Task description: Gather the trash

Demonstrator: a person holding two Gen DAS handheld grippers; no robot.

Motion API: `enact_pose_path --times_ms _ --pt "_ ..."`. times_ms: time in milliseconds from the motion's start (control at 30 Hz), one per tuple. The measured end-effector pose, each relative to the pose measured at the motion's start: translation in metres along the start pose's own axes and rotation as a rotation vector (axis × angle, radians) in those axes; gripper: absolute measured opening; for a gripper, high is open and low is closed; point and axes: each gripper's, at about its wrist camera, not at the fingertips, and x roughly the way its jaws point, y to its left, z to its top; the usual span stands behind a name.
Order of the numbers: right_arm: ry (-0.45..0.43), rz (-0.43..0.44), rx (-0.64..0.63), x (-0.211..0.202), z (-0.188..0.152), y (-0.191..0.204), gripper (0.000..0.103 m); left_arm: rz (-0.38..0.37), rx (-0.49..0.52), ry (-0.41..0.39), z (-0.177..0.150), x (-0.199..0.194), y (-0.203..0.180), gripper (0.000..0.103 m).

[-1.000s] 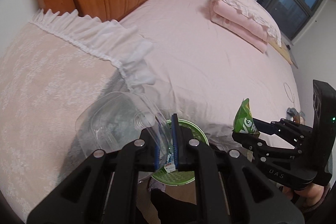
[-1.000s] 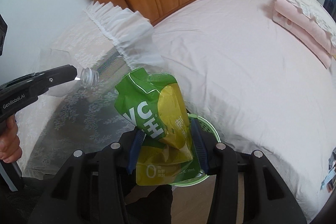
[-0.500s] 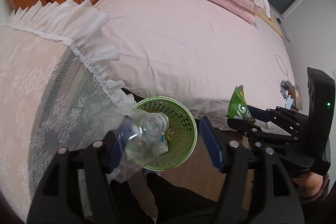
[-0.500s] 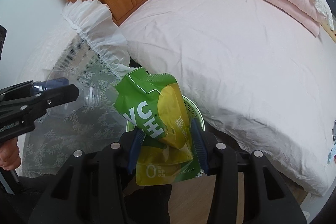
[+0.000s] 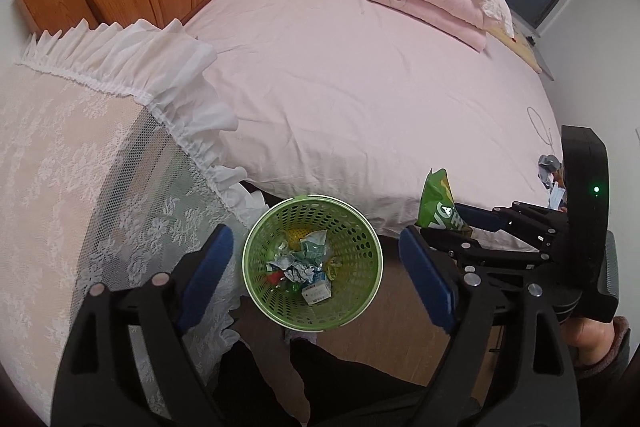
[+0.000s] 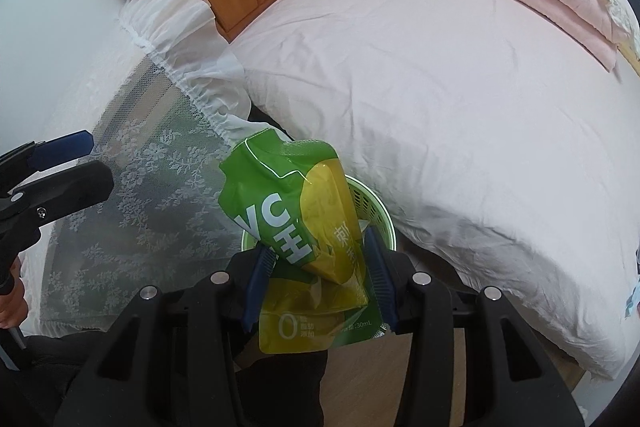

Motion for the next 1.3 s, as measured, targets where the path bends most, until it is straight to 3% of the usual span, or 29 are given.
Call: enact_pose_path --times_ms 333,433,467,500,667,933,1100,1300 --pt "0.069 -0.004 -0.048 0.025 -0.003 0.019 0.05 0.073 -0.087 -0.071 -0.004 -0.026 0.03 0.092" --pt "0.077 -0.052 -0.062 0.036 -0.002 0.029 0.086 0.1 -0.132 -0.087 -0.006 -0.033 0.044 0.095" --pt "0.08 -0.062 -0.065 0.038 -0.002 0.03 0.096 0.109 -0.145 -0.092 -0.007 -0.036 0.048 0.095" --pt "0.091 -0.062 -0.069 0.042 -0.001 0.033 0.098 0.118 -0.159 -0.097 -0.008 -0.038 0.053 0.095" --pt "0.13 -0.057 -0.068 0.053 0.007 0.038 0.099 0.151 -0.218 -0.108 -0.012 -0.046 0.075 0.095" --pt "0.106 -0.056 -0.084 0.052 0.017 0.054 0.099 0.194 -0.273 -0.127 -0.019 -0.058 0.096 0.095" --pt "0.077 -0.032 -0.11 0.047 0.037 0.079 0.099 0.27 -0.298 -0.171 -0.024 -0.079 0.116 0.095" --pt "-0.023 -0.002 -0.228 0.021 0.079 0.141 0.099 0.438 -0.387 -0.268 -0.033 -0.136 0.172 0.095"
